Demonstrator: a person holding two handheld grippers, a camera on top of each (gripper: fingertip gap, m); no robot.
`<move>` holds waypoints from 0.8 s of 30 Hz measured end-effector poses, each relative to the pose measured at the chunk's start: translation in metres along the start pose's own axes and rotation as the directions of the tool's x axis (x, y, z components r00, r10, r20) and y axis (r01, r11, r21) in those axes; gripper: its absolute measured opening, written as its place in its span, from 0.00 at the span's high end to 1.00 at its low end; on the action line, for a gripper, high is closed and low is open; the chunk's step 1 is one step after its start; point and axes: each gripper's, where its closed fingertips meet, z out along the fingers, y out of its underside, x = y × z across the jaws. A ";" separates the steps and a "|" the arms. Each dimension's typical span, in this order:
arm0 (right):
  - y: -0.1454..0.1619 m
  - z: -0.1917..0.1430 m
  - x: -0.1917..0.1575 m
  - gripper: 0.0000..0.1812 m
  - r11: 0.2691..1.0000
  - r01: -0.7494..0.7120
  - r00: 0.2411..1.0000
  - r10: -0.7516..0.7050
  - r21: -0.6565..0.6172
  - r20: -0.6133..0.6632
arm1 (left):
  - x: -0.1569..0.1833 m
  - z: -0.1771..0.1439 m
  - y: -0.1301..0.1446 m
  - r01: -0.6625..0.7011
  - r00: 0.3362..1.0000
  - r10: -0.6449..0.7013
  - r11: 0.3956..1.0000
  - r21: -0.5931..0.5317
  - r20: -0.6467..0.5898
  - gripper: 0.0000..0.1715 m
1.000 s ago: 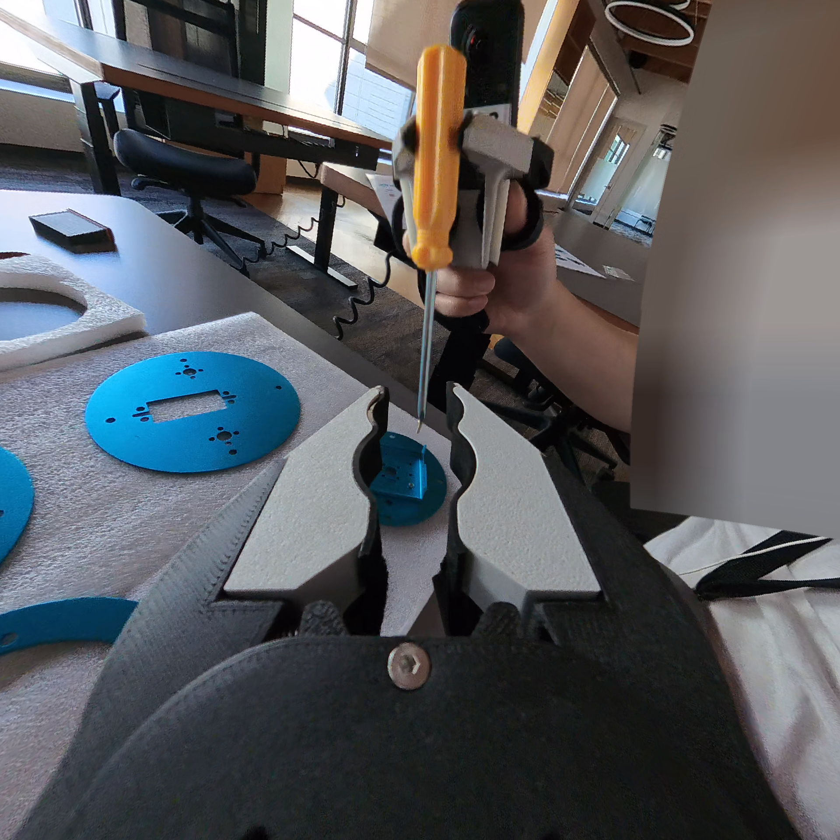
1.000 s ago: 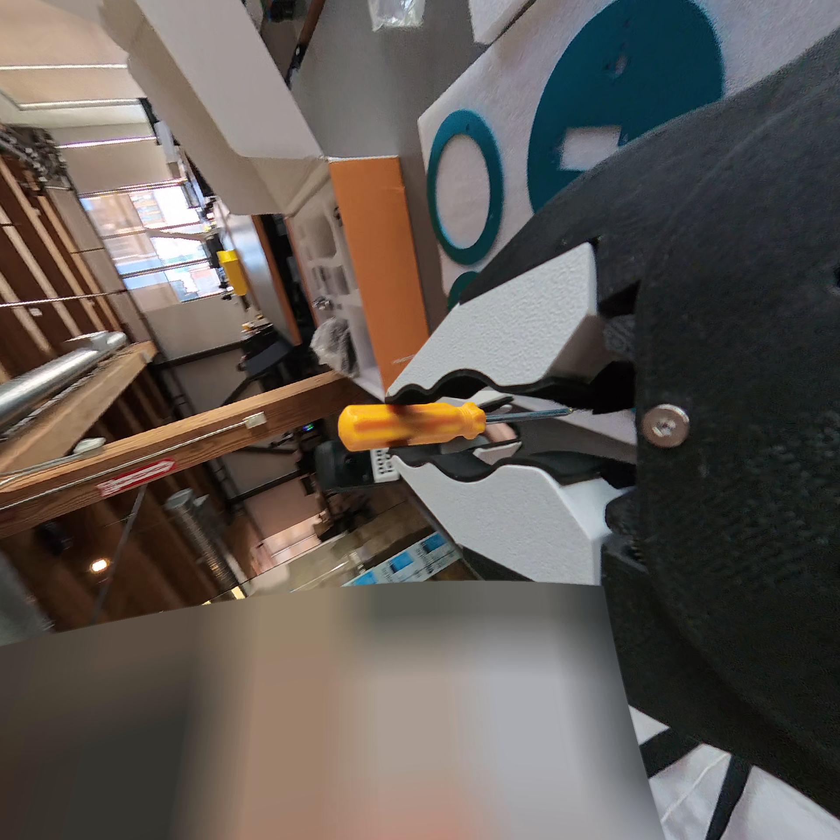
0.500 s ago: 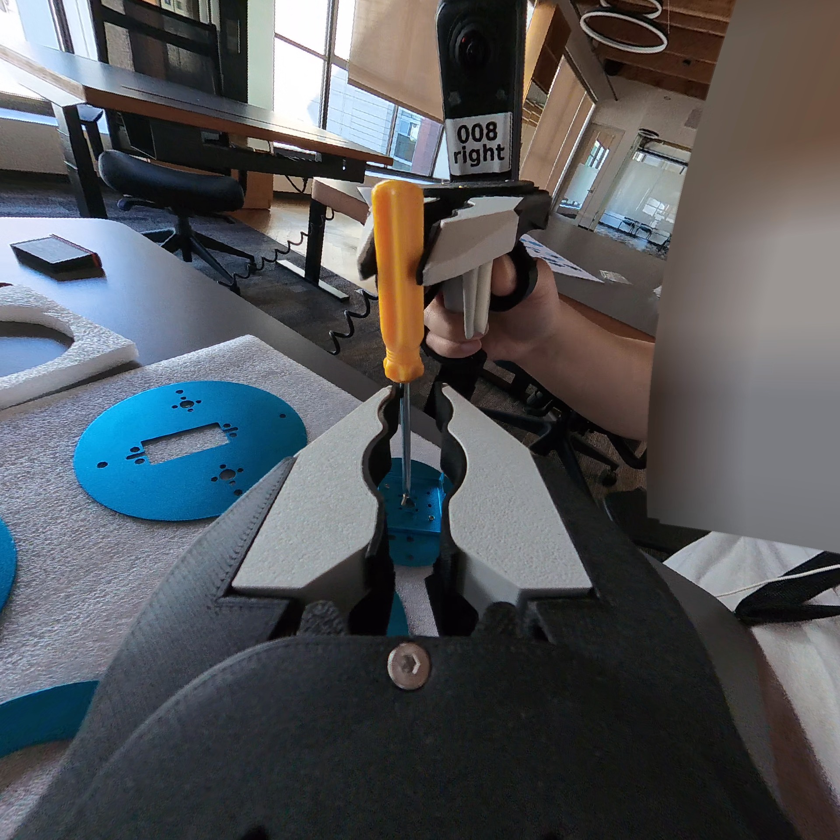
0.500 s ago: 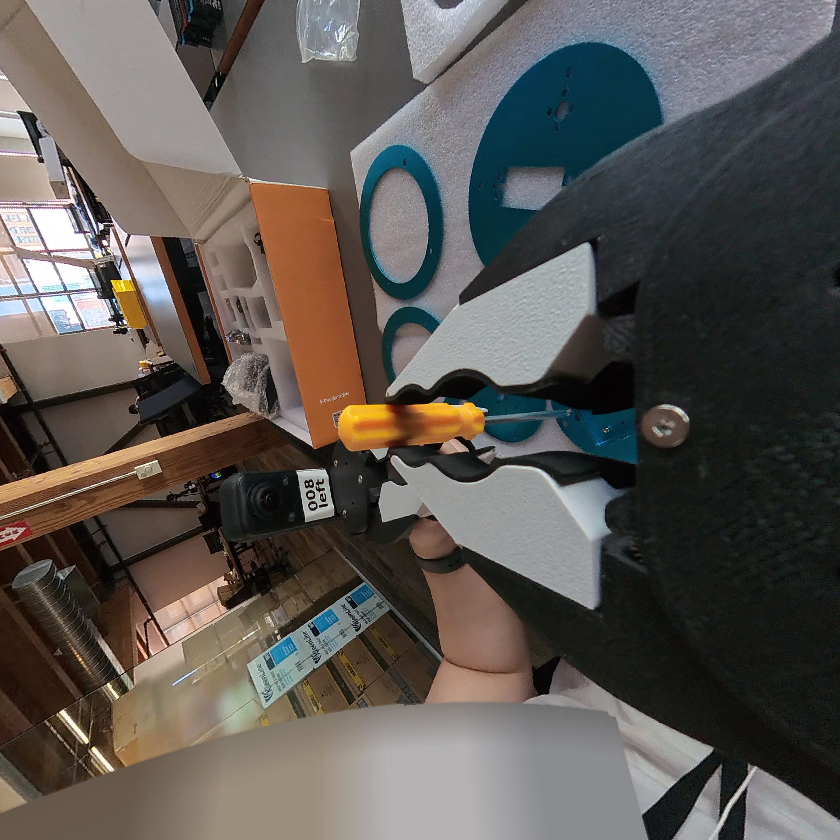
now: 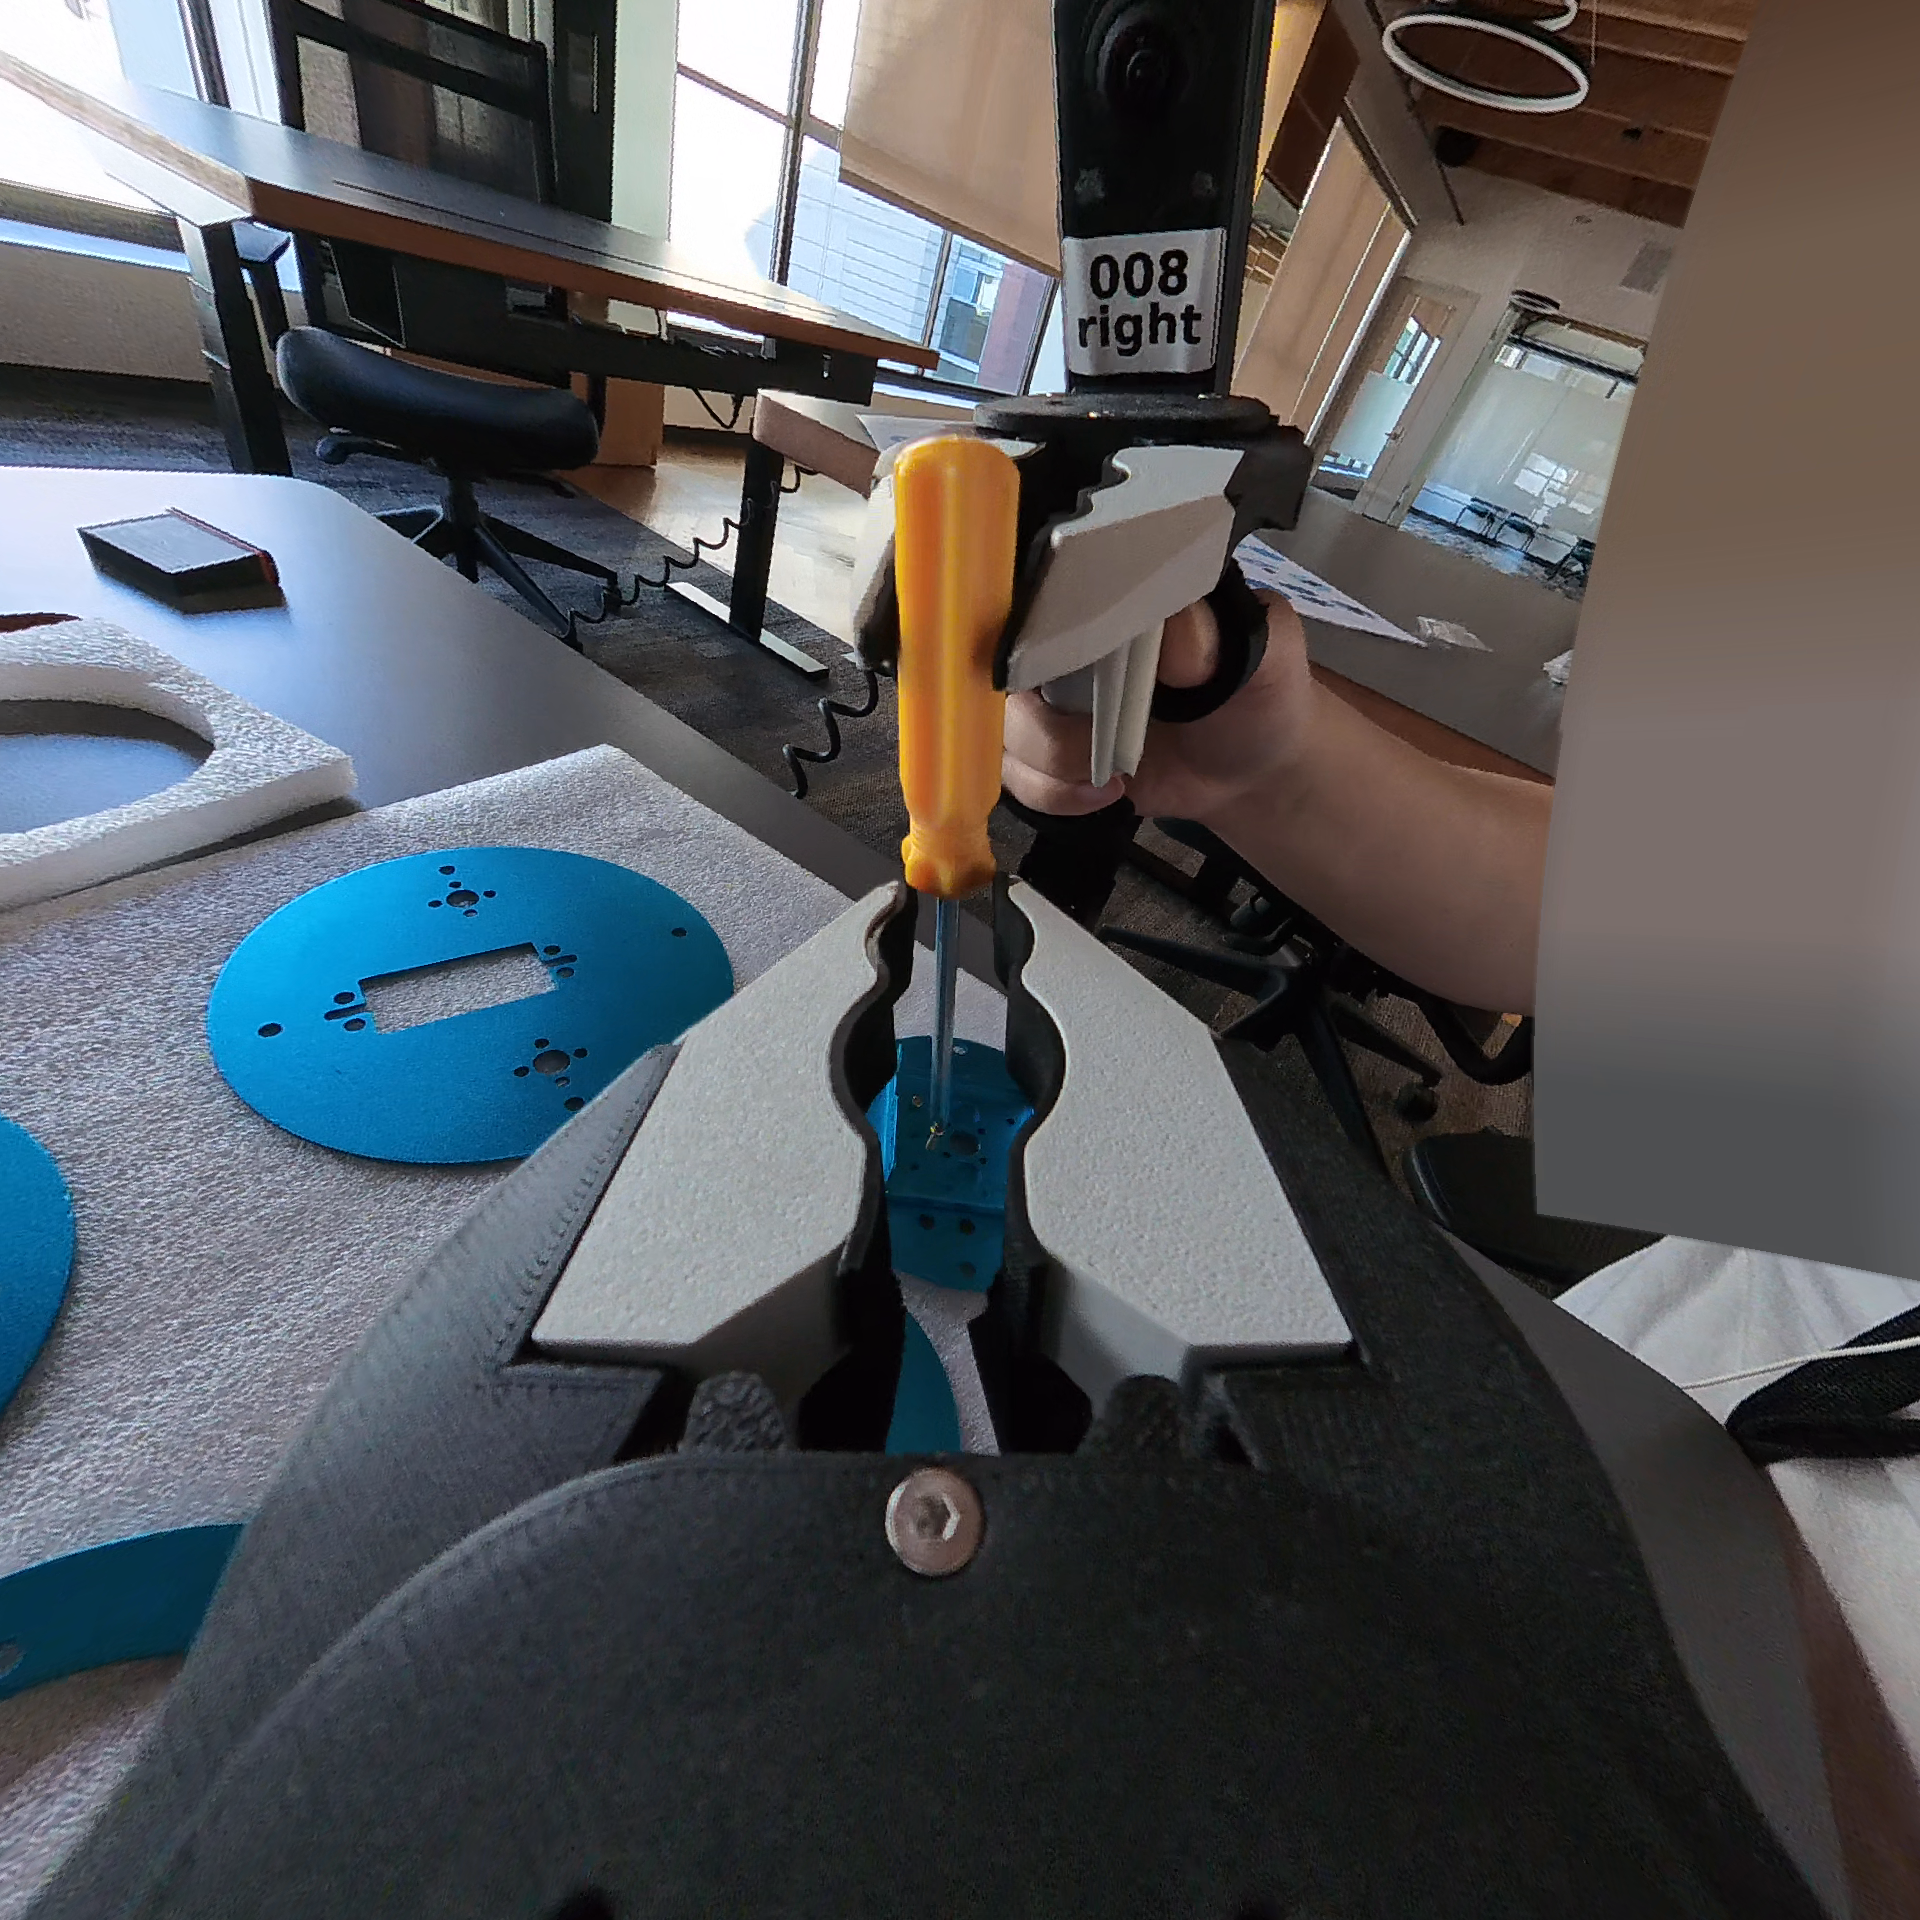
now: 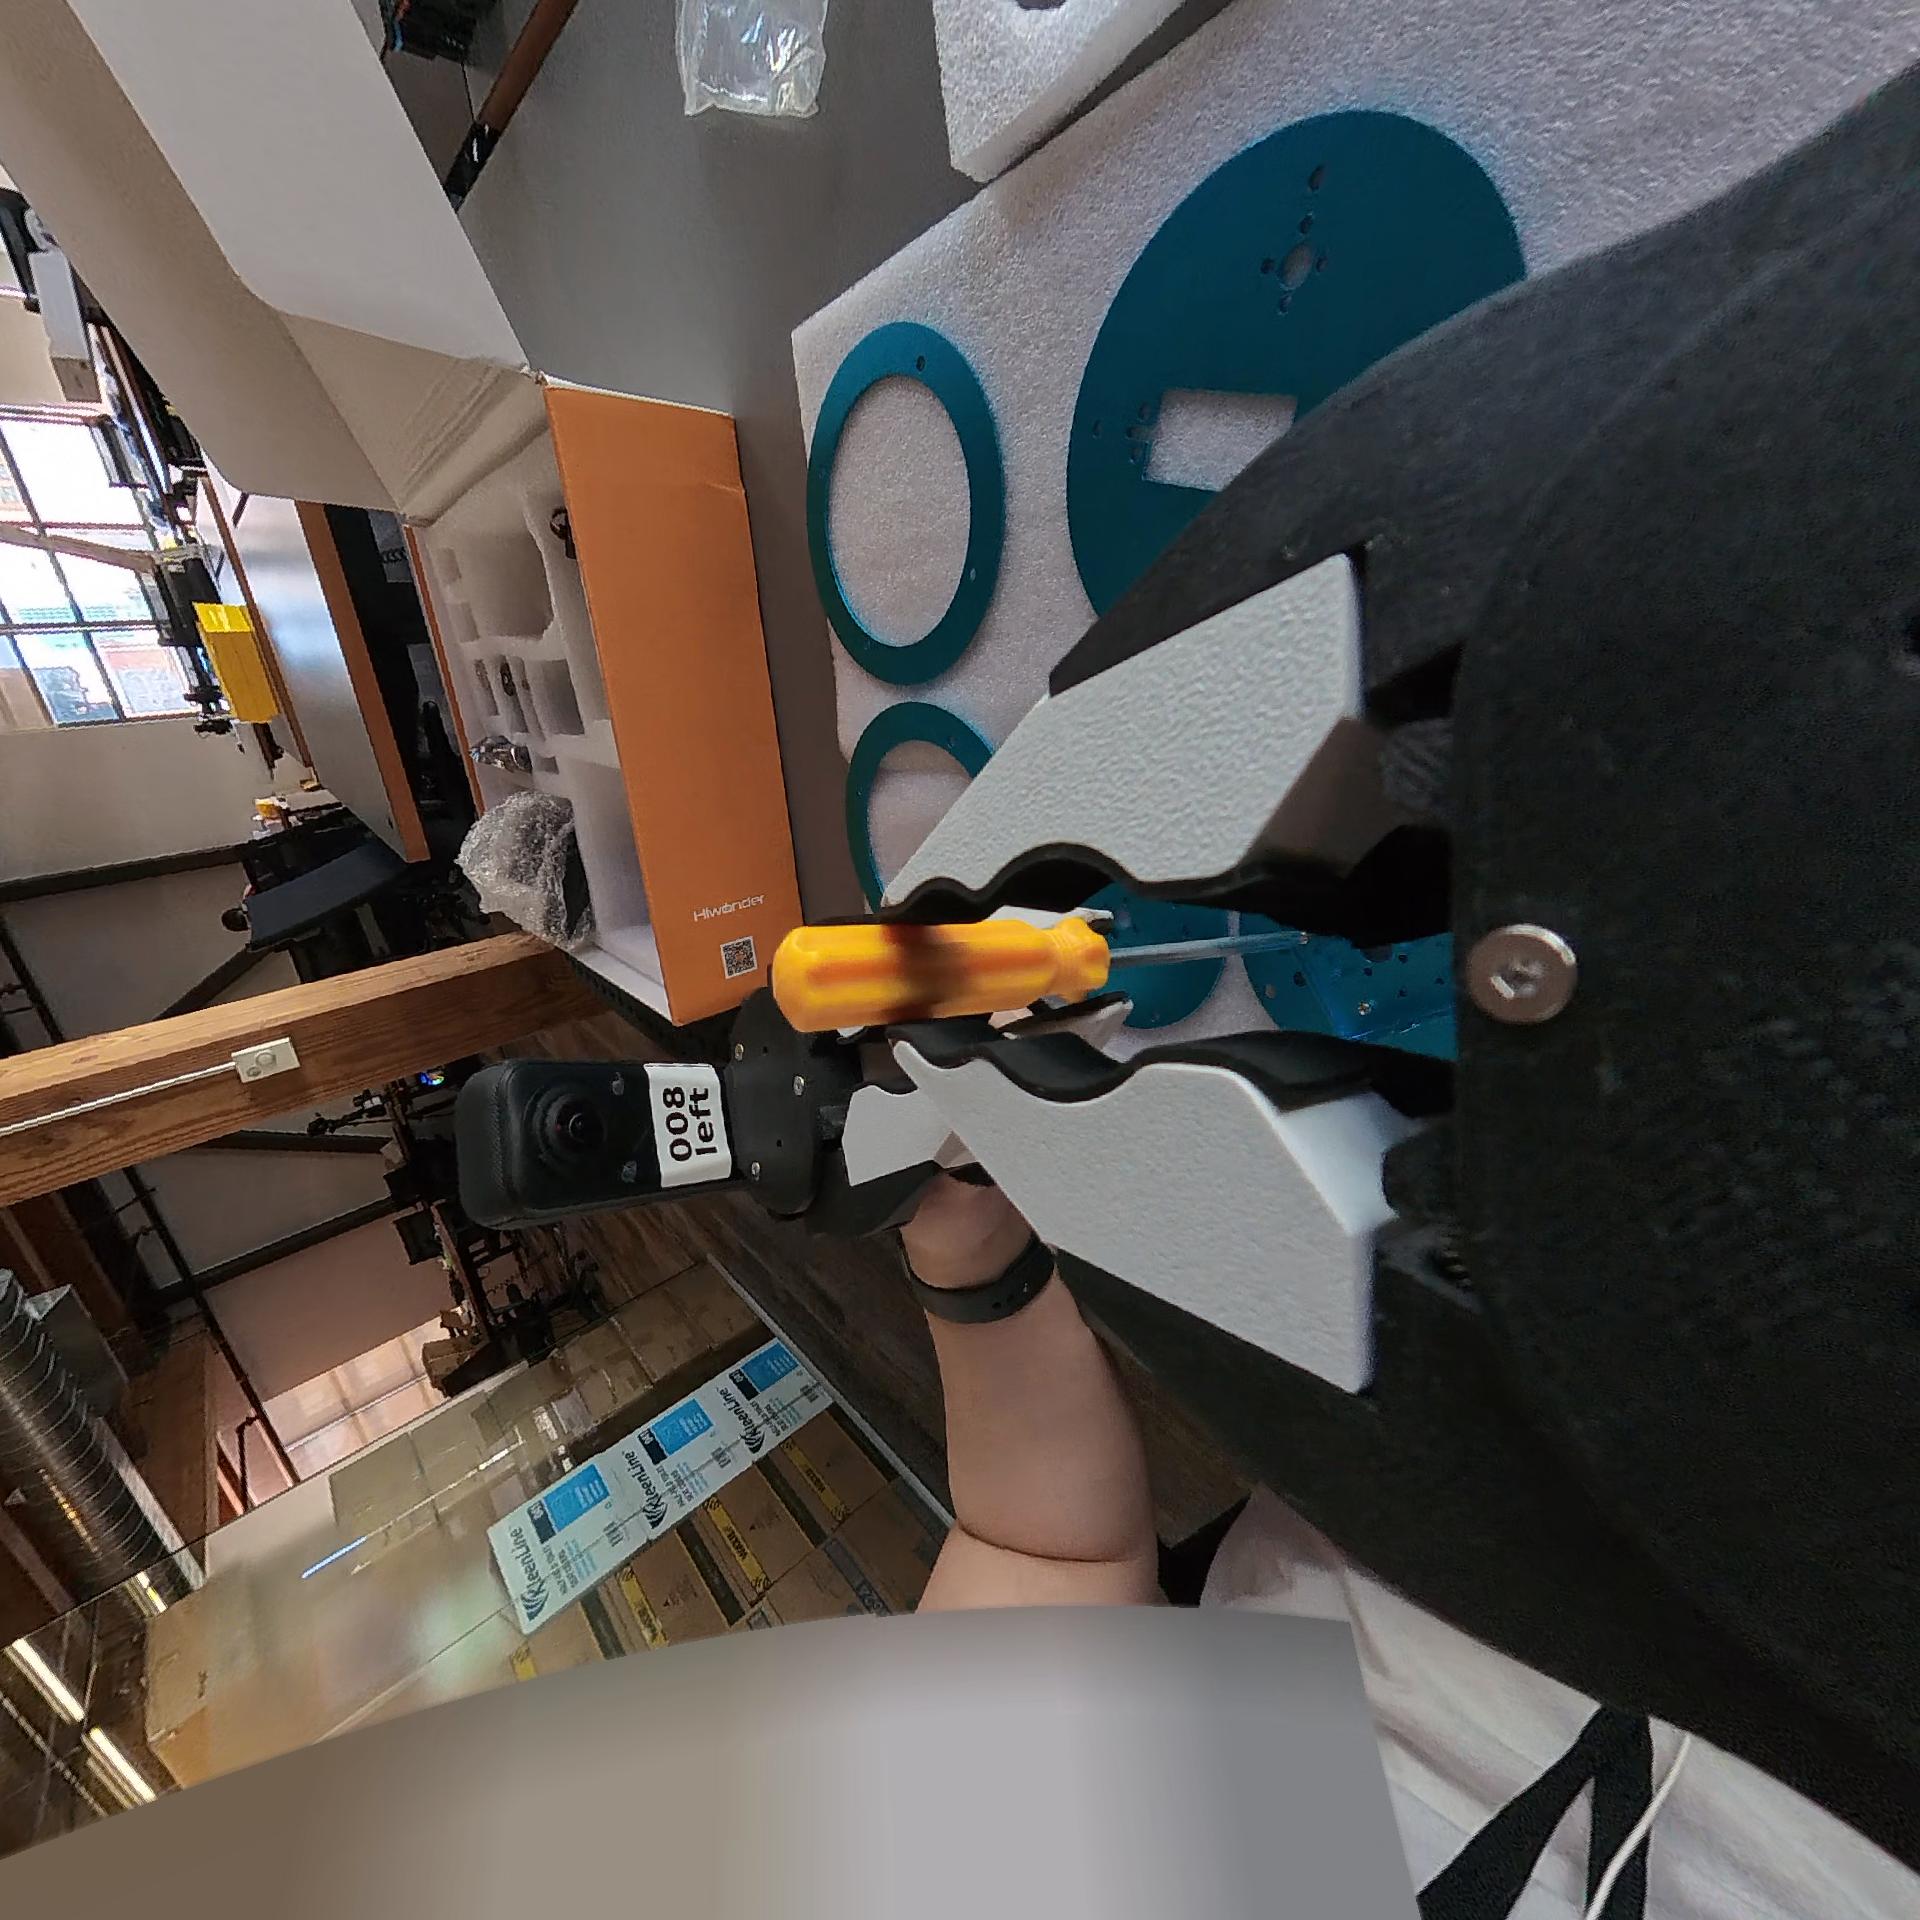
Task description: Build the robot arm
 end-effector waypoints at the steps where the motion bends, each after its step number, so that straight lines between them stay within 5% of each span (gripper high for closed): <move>1: 0.000 0.000 0.000 0.91 1.000 0.002 1.000 -0.002 -0.001 0.004 | 0.000 0.000 0.001 0.002 1.000 -0.002 1.000 -0.002 0.001 0.92; 24: 0.005 0.000 0.002 0.91 1.000 -0.006 0.999 0.005 0.019 0.039 | -0.002 0.001 0.006 0.014 1.000 -0.014 1.000 -0.024 0.008 0.92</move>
